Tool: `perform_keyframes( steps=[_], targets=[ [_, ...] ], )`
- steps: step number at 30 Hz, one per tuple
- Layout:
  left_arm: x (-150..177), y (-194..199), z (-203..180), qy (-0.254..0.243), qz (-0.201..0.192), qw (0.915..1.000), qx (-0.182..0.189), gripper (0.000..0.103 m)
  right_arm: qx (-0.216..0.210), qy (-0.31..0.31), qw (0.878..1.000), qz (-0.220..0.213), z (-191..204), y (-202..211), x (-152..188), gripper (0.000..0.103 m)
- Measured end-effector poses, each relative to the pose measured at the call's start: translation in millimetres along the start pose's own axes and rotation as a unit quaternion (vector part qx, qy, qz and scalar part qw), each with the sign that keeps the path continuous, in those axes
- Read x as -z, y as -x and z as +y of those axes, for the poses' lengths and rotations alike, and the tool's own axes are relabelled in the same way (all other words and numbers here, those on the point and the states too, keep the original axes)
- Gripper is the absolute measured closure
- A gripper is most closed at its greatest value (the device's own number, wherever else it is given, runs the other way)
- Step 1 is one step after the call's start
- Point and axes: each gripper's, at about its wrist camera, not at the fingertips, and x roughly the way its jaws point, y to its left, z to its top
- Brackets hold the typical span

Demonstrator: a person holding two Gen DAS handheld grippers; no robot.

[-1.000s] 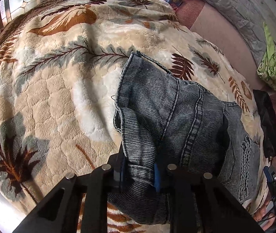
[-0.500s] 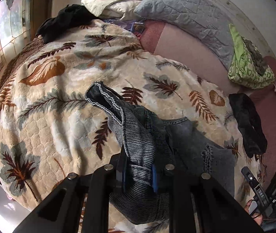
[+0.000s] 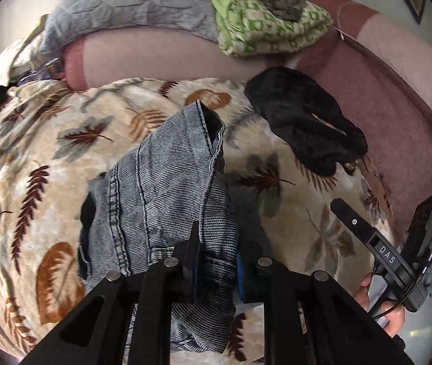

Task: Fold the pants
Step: 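Lift the folded end with the left gripper and fold it toward the waistband, then lay the folded end onto the jeans and open the left gripper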

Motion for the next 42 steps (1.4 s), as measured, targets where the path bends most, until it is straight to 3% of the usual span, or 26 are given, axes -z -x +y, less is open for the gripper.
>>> perform_keyframes(
  steps=[3,6,7,9,11,13,14,15,18,22,27,29,31,34,37,42],
  targets=[
    [6,-47,-44,-0.022,0.030,0.9990,0.023,0.089,0.001,-0.044,0.999,-0.010,-27,11,-10,0.039],
    [21,-88,-60,-0.009,0.100,0.9939,0.046,0.089,-0.003,-0.080,0.997,-0.005,-44,14,-15,0.039],
    [27,-90,-61,-0.002,0.117,0.9912,0.061,0.089,-0.005,-0.086,0.996,-0.002,-46,14,-16,0.039],
    [31,-74,-55,0.001,0.102,0.9909,0.088,0.089,-0.008,-0.084,0.996,0.003,-45,12,-16,0.039],
    [28,-44,-42,-0.011,0.061,0.9954,0.073,0.086,-0.009,-0.071,0.997,0.008,-39,9,-15,0.039],
    [21,-15,-23,-0.011,0.016,0.9989,0.043,0.071,-0.016,-0.057,0.998,0.017,-30,4,-11,0.039],
    [20,-3,-10,-0.009,-0.002,0.9999,0.012,0.057,-0.022,-0.047,0.998,0.023,-24,2,-8,0.039],
    [19,5,3,-0.008,-0.014,0.9995,-0.026,0.050,-0.026,-0.033,0.999,0.029,-16,-1,-5,0.039],
    [28,14,40,0.004,-0.023,0.9954,-0.093,0.050,-0.042,0.033,0.997,0.047,18,-10,10,0.039],
    [51,-2,70,0.017,0.008,0.9879,-0.154,0.050,-0.055,0.126,0.988,0.070,65,-26,39,0.039],
    [81,-31,80,0.014,0.040,0.9873,-0.153,0.050,-0.054,0.176,0.975,0.124,96,-55,72,0.041],
    [93,-45,84,0.017,0.058,0.9864,-0.153,0.050,-0.026,0.194,0.966,0.170,97,-74,86,0.041],
    [104,-53,90,0.025,0.055,0.9885,-0.139,0.049,0.010,0.215,0.948,0.236,91,-95,106,0.041],
    [103,-52,99,0.039,0.052,0.9908,-0.119,0.046,0.010,0.241,0.944,0.225,91,-88,110,0.041],
    [89,-38,111,0.072,0.048,0.9917,-0.096,0.046,-0.005,0.222,0.949,0.223,88,-78,99,0.041],
    [43,-11,118,0.049,-0.021,0.9907,-0.125,0.046,-0.027,0.195,0.967,0.161,101,-77,55,0.041]
  ],
)
